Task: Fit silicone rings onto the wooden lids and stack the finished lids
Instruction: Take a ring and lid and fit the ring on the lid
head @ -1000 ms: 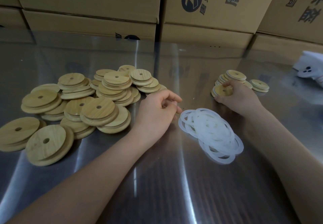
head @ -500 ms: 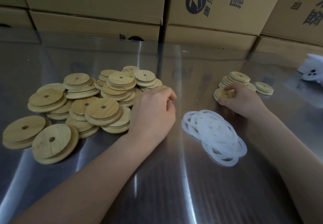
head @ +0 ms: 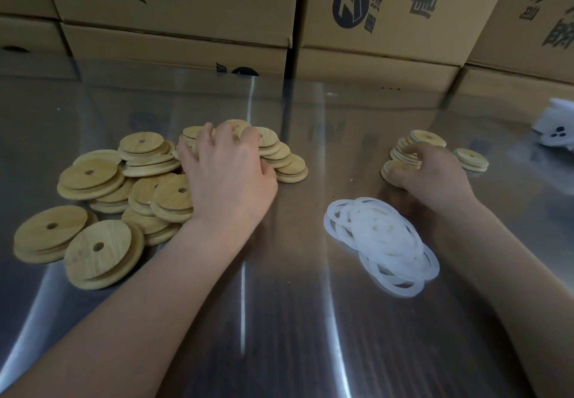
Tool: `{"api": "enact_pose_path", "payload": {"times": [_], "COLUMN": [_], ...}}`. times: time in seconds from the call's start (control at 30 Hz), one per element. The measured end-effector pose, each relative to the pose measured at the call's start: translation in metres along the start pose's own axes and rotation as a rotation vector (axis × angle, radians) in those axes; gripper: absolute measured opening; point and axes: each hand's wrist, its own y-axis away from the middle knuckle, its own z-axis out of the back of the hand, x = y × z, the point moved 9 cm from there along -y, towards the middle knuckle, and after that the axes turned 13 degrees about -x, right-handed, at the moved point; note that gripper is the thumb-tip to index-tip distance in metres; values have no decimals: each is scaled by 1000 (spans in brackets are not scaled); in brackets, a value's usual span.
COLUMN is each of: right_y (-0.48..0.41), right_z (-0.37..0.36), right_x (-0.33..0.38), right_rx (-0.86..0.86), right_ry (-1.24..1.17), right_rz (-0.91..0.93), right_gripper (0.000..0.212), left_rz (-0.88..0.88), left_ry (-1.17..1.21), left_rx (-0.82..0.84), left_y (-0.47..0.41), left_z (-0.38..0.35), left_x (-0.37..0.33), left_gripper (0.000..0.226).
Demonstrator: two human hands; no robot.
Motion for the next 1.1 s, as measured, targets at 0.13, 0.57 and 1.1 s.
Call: {"api": "enact_pose_path", "payload": {"times": [0.13,0.57,1.1], "right_y": [10,58,61], "right_z": [14,-20,-24], "right_x": [33,89,91], "right_rx": [-56,393,417], "right_ry": [-224,-281,-255], "right_rz": [138,417,419], "right_gripper": [26,15,9], "left_rz": [31,15,-56], "left_ry": [-79,-32,42], "left_rx": [85,-22,-129], "left_y": [-1,-3,-4], "left_z": [-9,-3,5], "left_x": [8,9,-4], "left_gripper": [50,41,67]}}
